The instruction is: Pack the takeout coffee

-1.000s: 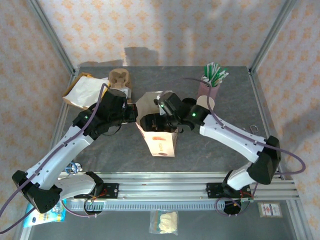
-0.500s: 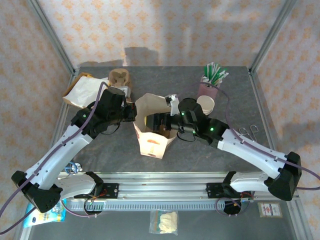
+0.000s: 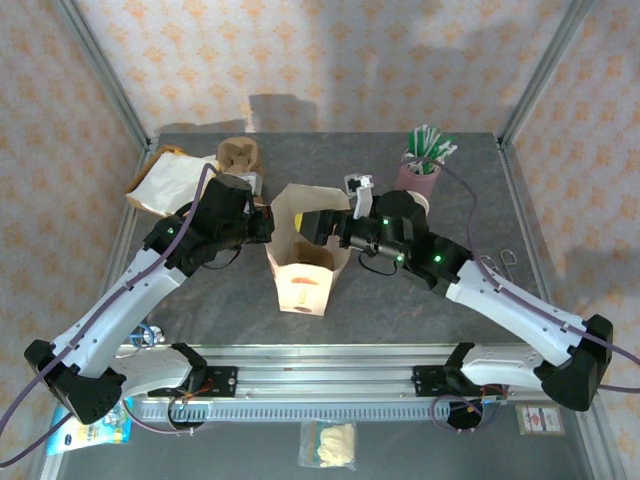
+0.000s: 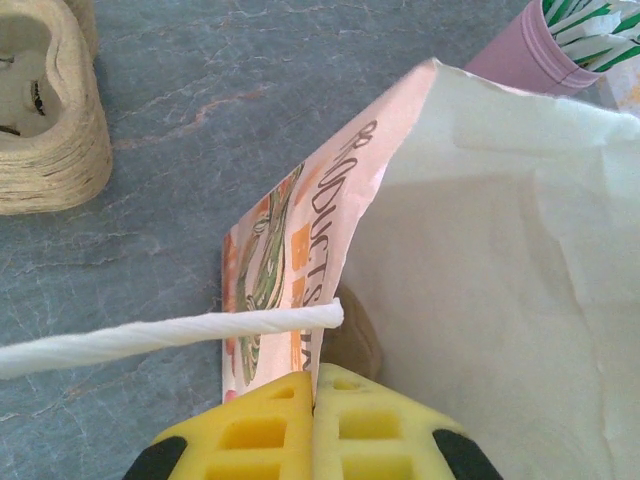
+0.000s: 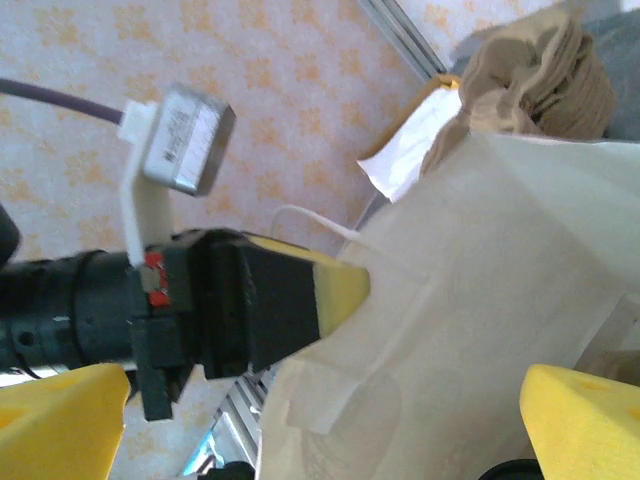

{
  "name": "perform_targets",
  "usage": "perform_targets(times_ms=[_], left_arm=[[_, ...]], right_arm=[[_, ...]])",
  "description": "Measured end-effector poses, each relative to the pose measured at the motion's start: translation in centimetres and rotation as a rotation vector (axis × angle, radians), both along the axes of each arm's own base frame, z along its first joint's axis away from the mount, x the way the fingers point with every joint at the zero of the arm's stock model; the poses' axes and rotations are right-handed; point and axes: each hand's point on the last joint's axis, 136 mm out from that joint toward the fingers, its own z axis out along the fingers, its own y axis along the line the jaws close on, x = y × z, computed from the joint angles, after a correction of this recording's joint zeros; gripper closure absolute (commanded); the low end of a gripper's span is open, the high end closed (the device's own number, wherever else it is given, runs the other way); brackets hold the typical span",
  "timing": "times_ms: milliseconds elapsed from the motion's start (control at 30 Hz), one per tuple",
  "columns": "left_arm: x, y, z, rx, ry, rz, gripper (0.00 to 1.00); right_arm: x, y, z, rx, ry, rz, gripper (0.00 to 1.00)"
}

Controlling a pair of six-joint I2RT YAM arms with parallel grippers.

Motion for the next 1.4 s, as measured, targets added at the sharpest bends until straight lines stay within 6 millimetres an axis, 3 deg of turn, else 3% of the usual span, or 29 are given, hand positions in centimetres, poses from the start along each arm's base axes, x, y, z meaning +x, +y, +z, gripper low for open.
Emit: perform_targets(times_ms=[200, 333, 567, 700, 1000, 1067, 1133, 1300, 1400], left_arm=[[0.0, 0.0, -0.3, 0.005, 0.006, 0.002, 1.0], [0.3, 0.1, -0.5, 0.006, 0.011, 0.011, 1.0], [0.6, -0.1, -0.5, -0.014, 0.012, 0.019, 0.85], [0.9, -0.2, -0.1, -0.035, 0.001, 0.028, 0.62], [1.4, -0.1, 0.7, -0.061, -0.01, 0.044, 0.32], [1.9, 0.0, 2.1, -0.065, -0.032, 0.053, 0.27], [2.7, 0.2, 4.7, -0.074, -0.086, 0.062, 0.24], [4.2, 1.9, 13.5, -0.11, -0.277, 0.112, 0.17], [4.8, 4.7, 18.5, -0.114, -0.385, 0.196, 0.17]], right_arm=[[1.0, -1.0, 2.3, 0.048, -0.012, -0.049, 0.0], [2.5, -2.9, 3.2, 0.059, 0.013, -0.149, 0.0], [4.1, -5.6, 2.0, -0.018, 0.085, -0.299, 0.01], [4.1, -6.2, 0.6, -0.065, 0.118, -0.326, 0.0], [4.1, -7.4, 0.3, -0.115, 0.138, -0.373, 0.0], [4.3, -7.8, 0.9, -0.12, 0.136, -0.393, 0.0], [4.9, -8.6, 1.7, -0.121, 0.135, -0.428, 0.0], [6.9, -10.8, 3.3, -0.117, 0.135, -0.513, 0.01], [7.8, -10.9, 4.2, -0.125, 0.128, -0.525, 0.02]])
